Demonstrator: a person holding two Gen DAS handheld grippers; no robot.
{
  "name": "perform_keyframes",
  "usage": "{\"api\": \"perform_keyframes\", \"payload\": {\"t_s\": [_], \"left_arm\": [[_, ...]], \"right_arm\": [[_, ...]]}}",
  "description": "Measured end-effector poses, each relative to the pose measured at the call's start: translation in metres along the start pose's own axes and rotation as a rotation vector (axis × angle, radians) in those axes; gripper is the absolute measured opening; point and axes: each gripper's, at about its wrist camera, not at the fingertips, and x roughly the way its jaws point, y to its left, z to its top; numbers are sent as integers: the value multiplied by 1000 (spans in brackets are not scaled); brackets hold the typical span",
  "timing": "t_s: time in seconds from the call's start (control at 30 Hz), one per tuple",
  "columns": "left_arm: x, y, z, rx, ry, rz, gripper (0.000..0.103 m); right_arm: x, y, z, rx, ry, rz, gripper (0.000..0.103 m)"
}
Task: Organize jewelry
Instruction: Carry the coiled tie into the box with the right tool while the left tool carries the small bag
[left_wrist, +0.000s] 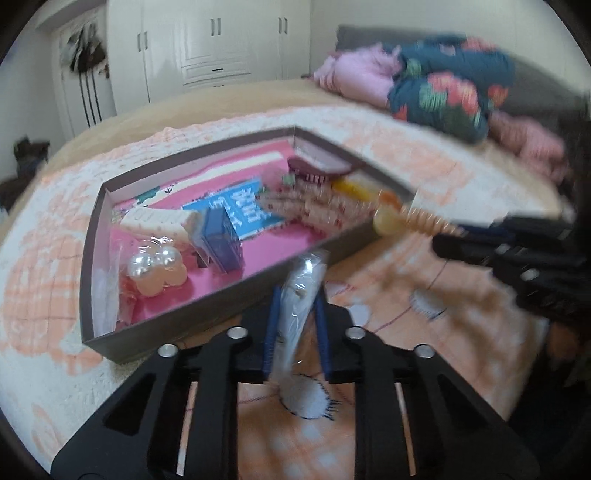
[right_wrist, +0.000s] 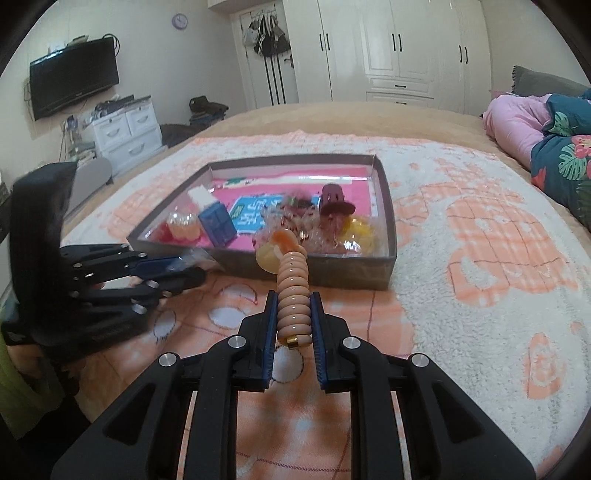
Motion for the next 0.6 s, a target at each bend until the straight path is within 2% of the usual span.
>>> {"api": "perform_keyframes", "payload": {"t_s": [0.2, 0.37, 0.6], "left_arm": [[-20, 21, 13, -115, -73, -23, 7], [-22, 38, 23, -185, -114, 17, 7], [-12, 61, 30, -258, -116, 72, 8]], "right_arm": [[-1, -4, 11, 12, -33, -2, 17], [3, -9, 26, 19, -65, -14, 17], [23, -10, 49, 2, -71, -28, 17]]}}
